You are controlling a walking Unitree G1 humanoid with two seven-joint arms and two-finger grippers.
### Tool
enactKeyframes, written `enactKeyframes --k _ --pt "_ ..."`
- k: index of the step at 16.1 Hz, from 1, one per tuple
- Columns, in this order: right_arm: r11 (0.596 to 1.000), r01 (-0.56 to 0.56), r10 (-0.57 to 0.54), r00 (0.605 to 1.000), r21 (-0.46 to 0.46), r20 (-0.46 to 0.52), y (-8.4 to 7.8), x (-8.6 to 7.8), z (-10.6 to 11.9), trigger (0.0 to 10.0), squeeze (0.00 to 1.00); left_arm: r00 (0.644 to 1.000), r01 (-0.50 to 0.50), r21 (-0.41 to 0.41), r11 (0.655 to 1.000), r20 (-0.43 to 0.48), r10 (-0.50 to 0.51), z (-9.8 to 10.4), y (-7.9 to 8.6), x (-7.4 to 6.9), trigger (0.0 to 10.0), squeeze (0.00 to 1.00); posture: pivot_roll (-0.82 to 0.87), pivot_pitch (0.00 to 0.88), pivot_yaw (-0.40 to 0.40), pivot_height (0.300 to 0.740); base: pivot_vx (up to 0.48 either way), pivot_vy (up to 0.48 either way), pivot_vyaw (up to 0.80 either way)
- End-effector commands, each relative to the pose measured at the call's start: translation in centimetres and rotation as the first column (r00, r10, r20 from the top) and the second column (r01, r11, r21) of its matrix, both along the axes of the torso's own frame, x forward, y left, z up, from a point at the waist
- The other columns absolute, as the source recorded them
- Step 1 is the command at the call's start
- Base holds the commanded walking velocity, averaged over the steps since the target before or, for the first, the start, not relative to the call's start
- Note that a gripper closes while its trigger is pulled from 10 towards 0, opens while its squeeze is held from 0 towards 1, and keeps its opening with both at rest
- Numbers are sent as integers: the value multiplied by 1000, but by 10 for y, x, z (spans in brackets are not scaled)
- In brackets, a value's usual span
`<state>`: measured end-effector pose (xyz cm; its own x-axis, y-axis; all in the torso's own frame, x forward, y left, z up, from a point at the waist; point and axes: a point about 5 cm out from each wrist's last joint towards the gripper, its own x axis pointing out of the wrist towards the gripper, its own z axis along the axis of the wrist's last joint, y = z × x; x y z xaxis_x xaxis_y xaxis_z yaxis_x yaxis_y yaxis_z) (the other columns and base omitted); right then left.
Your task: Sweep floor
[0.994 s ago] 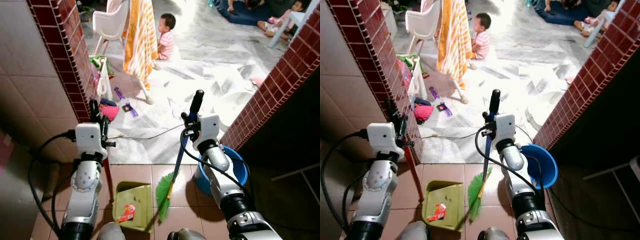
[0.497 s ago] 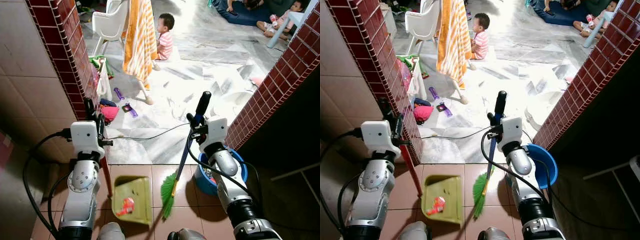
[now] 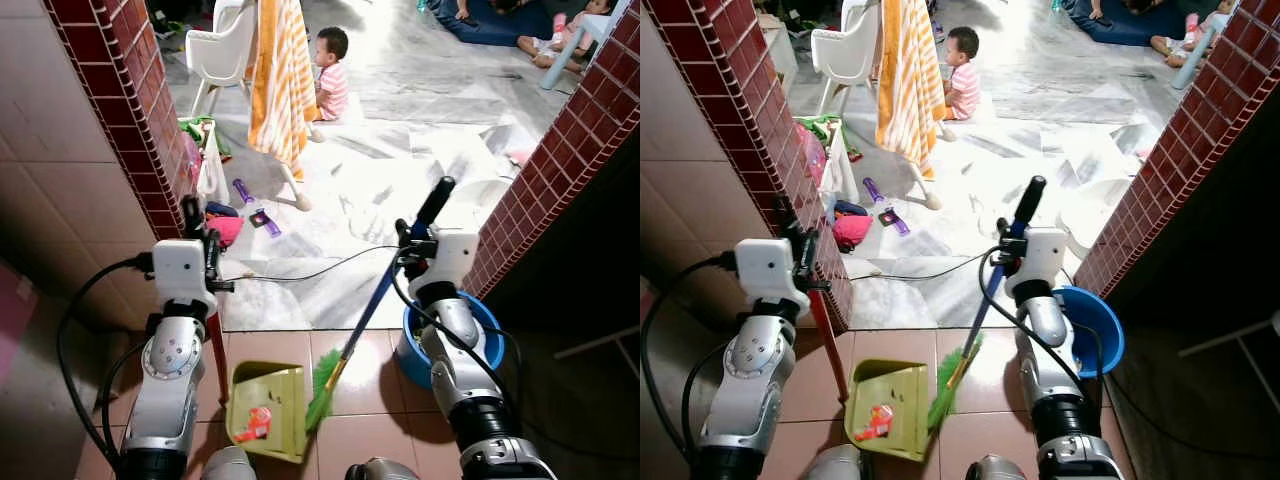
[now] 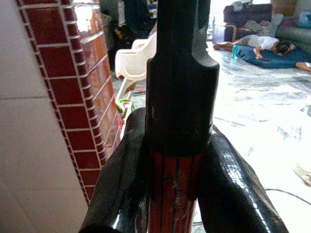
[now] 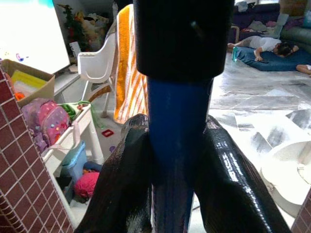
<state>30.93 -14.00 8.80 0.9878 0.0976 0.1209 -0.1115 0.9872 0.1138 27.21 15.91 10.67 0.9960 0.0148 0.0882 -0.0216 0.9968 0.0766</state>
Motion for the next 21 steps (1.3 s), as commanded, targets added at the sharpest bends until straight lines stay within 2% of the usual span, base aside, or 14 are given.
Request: enactKeyframes --k 1,3,5,7,9,11,13,15,21 --pt "999 23 -23 1000 26 6 -3 -2 1 10000 0 999 32 26 999 23 -33 6 -4 5 10000 0 -4 0 24 740 0 0 0" --pt "1000 14 -14 1000 -4 -10 -1 -2 -2 10000 0 998 70 61 996 6 -70 0 -8 7 10000 0 -20 0 21 740 0 0 0" --pt "1000 19 -19 1000 -19 8 0 1 5 10000 0 994 106 75 992 23 -108 6 -13 12 10000 0 -16 0 14 740 0 0 0" --pt "1000 29 -29 999 -6 -30 2 -3 -5 10000 0 996 86 64 994 24 -88 7 -8 15 10000 0 -11 0 33 740 0 0 0" --pt "1000 18 -18 1000 -1 -25 1 -3 -6 10000 0 998 53 46 998 14 -53 2 -6 10 10000 0 -9 0 38 740 0 0 0" --pt "1000 15 -15 999 -2 -34 2 1 -7 10000 0 999 51 41 998 -2 -51 -4 -9 5 10000 0 -4 0 29 740 0 0 -613" --pt "1000 -20 20 1000 -6 -19 9 7 0 10000 0 998 57 36 998 -9 -57 -7 -14 5 10000 0 -1 0 14 740 0 0 -228" --pt "999 -49 48 999 -22 -10 13 9 3 10000 0 999 50 18 999 3 -50 -3 -16 9 10000 0 0 0 6 740 0 0 0" --pt "997 -53 52 998 -48 -22 7 8 -1 10000 0 999 27 0 1000 33 -27 6 -14 15 10000 0 -12 0 -4 740 0 0 -150"
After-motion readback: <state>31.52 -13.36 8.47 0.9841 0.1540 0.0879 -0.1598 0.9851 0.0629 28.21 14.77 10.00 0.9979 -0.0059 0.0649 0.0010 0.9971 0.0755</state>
